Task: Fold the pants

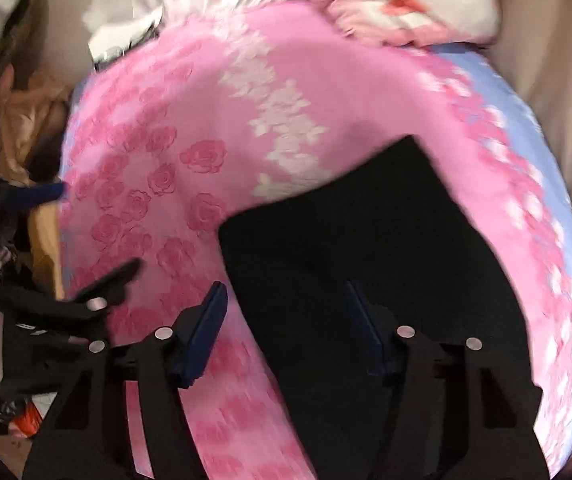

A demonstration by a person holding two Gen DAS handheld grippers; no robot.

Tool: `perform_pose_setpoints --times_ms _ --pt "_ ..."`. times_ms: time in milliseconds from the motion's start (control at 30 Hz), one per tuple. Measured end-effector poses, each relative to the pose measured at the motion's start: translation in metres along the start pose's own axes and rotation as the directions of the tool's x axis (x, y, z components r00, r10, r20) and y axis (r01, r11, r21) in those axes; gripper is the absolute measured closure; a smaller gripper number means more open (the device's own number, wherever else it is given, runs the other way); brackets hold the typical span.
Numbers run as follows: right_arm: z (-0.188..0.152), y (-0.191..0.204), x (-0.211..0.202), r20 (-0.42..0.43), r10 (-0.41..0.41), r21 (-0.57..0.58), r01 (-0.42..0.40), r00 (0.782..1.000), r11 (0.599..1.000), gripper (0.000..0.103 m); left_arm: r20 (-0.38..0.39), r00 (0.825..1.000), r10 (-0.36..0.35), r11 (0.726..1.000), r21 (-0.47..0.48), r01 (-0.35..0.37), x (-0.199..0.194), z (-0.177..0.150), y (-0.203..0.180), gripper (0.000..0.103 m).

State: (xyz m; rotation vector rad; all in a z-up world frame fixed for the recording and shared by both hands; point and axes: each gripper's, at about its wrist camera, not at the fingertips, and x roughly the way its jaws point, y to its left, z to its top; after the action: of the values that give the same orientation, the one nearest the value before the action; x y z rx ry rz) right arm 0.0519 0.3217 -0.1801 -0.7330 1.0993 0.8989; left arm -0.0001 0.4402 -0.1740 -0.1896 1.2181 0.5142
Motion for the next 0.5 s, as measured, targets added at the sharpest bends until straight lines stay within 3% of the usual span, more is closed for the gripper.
perform_pose_setpoints --times_ms 67,133,200,267,367,400,433,500 --pt "0.003 0.003 0.019 -0.041 -0.037 -0.019 0.037 0.998 0.999 0.041 0.001 0.999 -0.035 0.999 -0.023 0.035 0.002 -0.005 0.015 0.007" --pt "0.008 0.006 0.029 -0.016 -0.06 -0.04 0.06 0.998 0.997 0.03 -0.001 0.999 -0.046 0.998 -0.05 0.046 0.0 -0.009 0.027 0.007" --pt "0.004 -0.003 0.023 -0.011 -0.043 -0.016 0.043 0.999 0.999 0.03 0.002 1.0 -0.031 0.997 -0.064 0.031 -0.001 -0.01 0.036 0.007" --pt "0.006 -0.013 0.021 -0.012 -0.046 0.033 0.047 0.999 0.998 0.042 0.002 1.0 -0.026 0.997 -0.073 0.026 -0.001 -0.009 0.041 0.007" --pt "0.011 -0.042 0.015 0.0 0.009 0.184 -0.009 1.0 0.983 0.077 0.011 1.0 -0.023 0.997 -0.071 0.024 -0.002 -0.003 0.043 0.007" --pt "0.008 -0.059 0.011 0.019 0.072 0.269 -0.075 0.997 0.96 0.09 0.015 1.0 -0.021 0.997 -0.068 0.022 -0.003 -0.001 0.041 0.007" --pt "-0.001 -0.082 0.004 0.067 0.152 0.391 -0.166 0.986 0.905 0.091 0.022 1.0 -0.02 0.998 -0.062 0.022 -0.004 0.003 0.039 0.007" --pt "-0.021 -0.109 -0.013 0.154 0.197 0.505 -0.249 0.968 0.826 0.092 0.048 0.998 -0.03 0.999 -0.043 0.033 -0.01 0.014 0.031 0.007"
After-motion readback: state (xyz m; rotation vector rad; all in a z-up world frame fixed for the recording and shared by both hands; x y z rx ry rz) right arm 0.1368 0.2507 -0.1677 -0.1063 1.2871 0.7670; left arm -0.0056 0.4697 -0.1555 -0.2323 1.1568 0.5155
